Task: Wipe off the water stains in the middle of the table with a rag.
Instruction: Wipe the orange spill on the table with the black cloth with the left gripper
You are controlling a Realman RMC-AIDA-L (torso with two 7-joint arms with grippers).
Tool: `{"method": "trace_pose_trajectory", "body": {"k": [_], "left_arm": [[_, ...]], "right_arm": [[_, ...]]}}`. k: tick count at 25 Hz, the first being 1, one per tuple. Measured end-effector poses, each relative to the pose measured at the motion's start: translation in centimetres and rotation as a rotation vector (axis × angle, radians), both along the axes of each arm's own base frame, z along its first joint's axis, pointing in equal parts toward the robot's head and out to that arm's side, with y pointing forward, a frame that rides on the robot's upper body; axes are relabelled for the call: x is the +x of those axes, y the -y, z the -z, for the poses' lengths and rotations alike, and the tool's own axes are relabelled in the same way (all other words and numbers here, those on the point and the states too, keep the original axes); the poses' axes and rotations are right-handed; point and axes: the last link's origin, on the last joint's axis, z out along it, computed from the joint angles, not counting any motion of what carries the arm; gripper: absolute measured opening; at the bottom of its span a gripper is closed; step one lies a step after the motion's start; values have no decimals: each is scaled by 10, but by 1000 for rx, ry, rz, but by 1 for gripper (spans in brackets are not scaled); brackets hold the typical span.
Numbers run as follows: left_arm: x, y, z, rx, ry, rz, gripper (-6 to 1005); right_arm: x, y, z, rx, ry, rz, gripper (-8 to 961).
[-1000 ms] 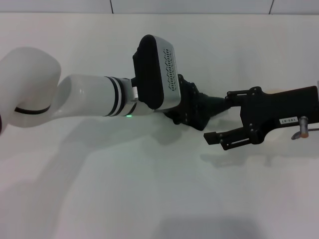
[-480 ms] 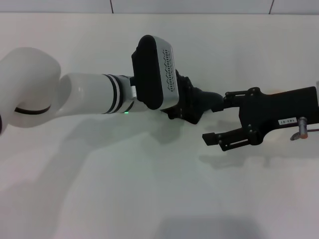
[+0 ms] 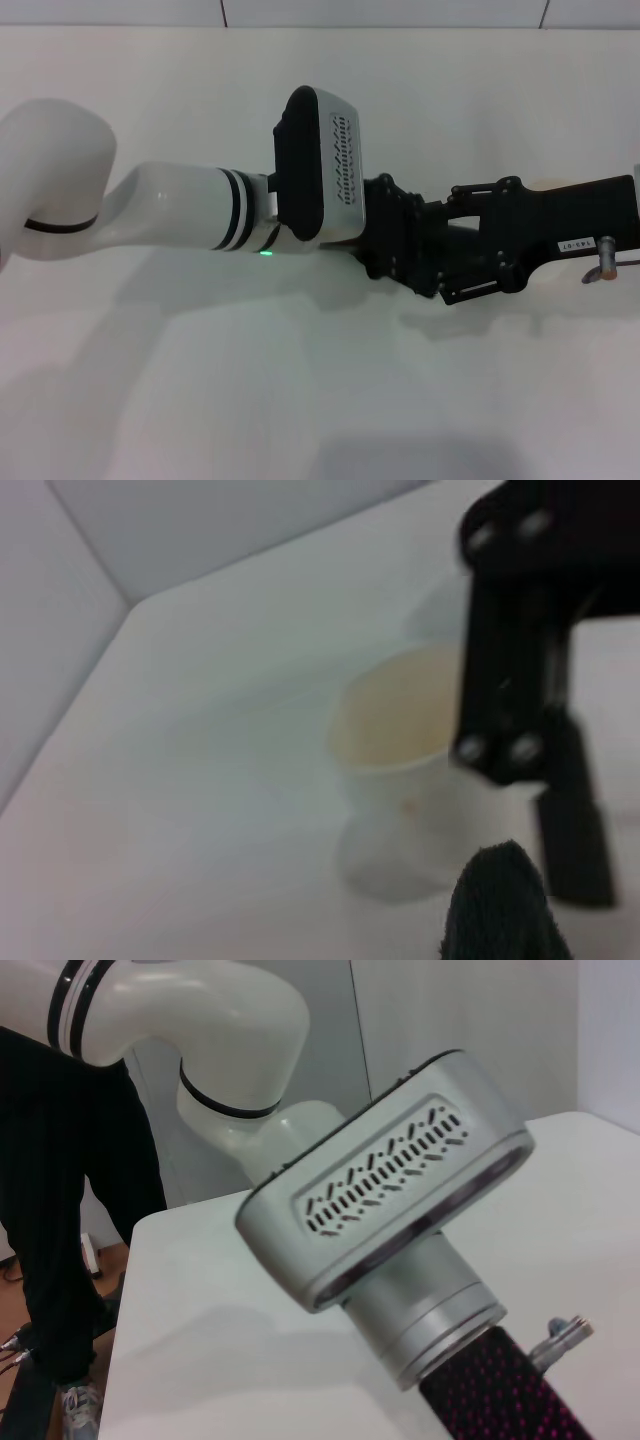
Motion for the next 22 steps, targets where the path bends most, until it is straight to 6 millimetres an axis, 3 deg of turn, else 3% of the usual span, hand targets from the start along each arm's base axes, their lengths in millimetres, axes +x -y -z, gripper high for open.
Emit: {"method": "trace_pose_trajectory", "body": {"k": [11, 22], "left_arm": [[3, 19, 3, -114, 44, -6, 147], [-4, 6, -2, -28, 28, -46, 150]], "right_arm": [[0, 0, 0, 0, 0, 1, 839], [0, 0, -3, 7, -3, 11, 838]]}}
